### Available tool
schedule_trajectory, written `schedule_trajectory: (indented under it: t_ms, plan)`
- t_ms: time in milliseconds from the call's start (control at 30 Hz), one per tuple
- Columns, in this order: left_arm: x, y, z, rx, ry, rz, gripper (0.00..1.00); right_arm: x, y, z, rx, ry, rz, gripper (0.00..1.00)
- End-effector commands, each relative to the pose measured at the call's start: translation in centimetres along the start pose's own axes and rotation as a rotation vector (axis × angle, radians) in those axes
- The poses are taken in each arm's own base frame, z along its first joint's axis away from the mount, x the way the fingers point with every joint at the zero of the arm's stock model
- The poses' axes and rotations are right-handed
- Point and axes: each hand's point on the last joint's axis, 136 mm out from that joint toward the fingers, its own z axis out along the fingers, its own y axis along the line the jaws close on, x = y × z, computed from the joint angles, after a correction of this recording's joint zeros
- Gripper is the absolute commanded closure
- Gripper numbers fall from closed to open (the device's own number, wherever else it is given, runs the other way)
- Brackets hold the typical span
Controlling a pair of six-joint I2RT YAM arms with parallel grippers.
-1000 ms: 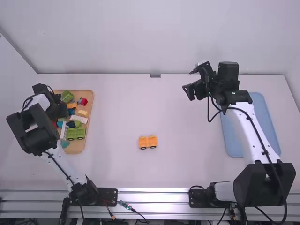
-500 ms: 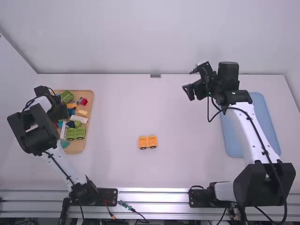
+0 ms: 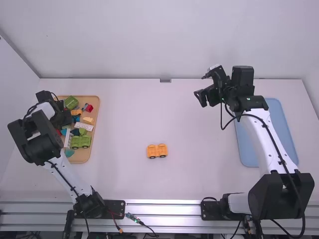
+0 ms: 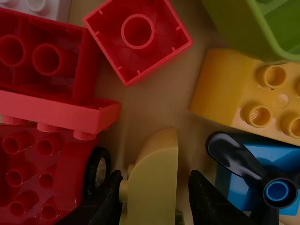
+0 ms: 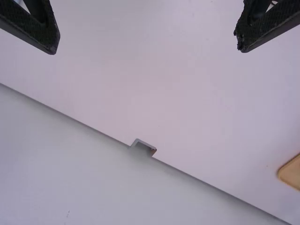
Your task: Assemble lego blocks to make yellow taxi
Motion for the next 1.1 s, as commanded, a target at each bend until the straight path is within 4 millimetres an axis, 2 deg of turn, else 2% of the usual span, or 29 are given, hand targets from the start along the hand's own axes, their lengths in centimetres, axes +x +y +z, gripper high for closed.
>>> schedule_trajectory:
  t_ms: [0,67,200,567,767,967,1067]
  plan:
    - [0.4,-0.1,0.3,-0.001,0.012,-0.008,0.63,-1.5,0.2,-0.9,0.003,-0.034,-0.018,0.01]
    - [0.4,-0.1,0.3,-0.002,0.011,-0.007,0.68,-1.5,0.2,-0.9,0.003,-0.033,-0.017,0.01]
    - [0.4,-0.1,0.3,-0.002,0.011,-0.008,0.72,-1.4,0.2,-0.9,0.002,-0.032,-0.017,0.01]
    - [0.0,0.0,0.3,-0.008,-0.005,-0.008,0.75,-1.4,0.2,-0.9,0.002,-0.031,-0.016,0.01]
    - [-0.4,0.1,0.2,-0.01,-0.015,-0.008,0.8,-1.4,0.2,-0.9,0.002,-0.032,-0.029,0.01]
    - [-0.8,0.1,-1.1,-0.001,0.013,-0.008,0.92,-1.5,0.2,-0.9,0.004,-0.035,-0.036,0.01]
    - [-1.3,0.3,-1.9,-0.004,0.02,-0.027,0.93,-1.5,0.2,-0.9,0.003,-0.034,-0.037,0.01]
